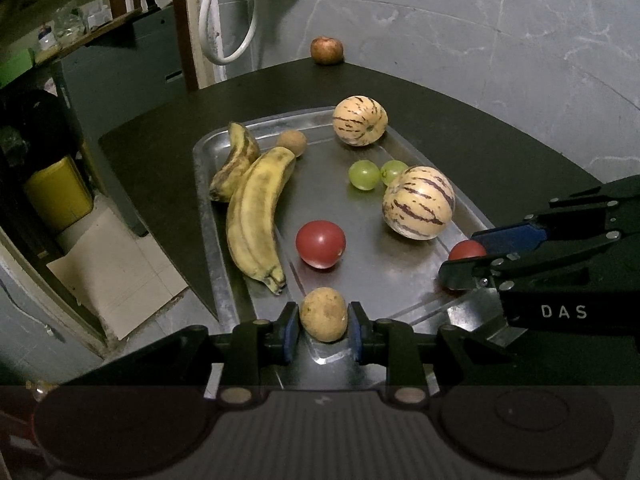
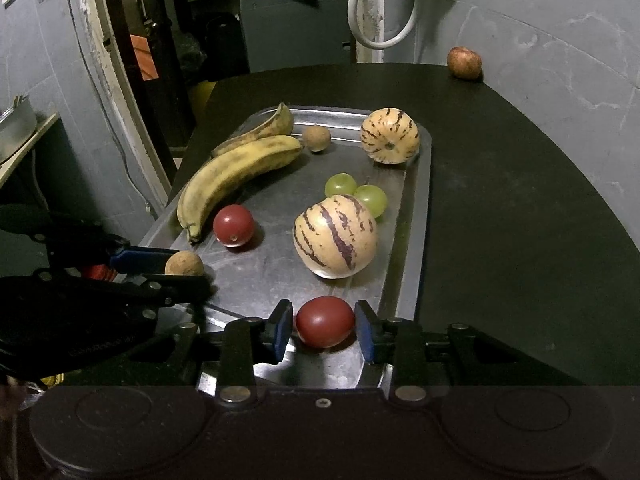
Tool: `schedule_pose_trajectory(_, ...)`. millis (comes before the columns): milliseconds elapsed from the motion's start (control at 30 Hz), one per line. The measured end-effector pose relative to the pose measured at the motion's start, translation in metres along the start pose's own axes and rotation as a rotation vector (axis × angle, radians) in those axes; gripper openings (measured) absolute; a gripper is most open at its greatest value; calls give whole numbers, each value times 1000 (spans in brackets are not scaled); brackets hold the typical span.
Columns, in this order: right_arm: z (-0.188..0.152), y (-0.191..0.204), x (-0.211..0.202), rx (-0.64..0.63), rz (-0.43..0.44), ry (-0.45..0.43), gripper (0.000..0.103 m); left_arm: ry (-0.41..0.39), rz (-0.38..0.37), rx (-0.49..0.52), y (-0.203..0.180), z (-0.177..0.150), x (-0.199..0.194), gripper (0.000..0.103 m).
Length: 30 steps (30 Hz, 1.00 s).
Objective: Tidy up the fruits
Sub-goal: 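Open the left tool dropping the brown fruit in the tray while the right tool releases the tomato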
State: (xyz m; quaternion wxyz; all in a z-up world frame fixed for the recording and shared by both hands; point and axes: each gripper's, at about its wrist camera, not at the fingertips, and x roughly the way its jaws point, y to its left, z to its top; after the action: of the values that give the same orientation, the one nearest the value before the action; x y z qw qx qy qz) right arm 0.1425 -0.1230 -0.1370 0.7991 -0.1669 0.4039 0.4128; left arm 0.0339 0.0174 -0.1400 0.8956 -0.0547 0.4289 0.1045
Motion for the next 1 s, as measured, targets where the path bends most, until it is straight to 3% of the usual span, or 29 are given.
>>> schedule_pose_trajectory(467,7,-3,-11,23,10,-30,41,-12,11,-5,3,6,-6,35)
schedule_pose_trajectory(700,9,-8,-18,35,7,-46,45,-23,25,-5,1,10,-10,48)
schedule_pose_trajectory(1000,13,-12,-37,52,16,-99,64,-47,56,-28,0,12,-25,69)
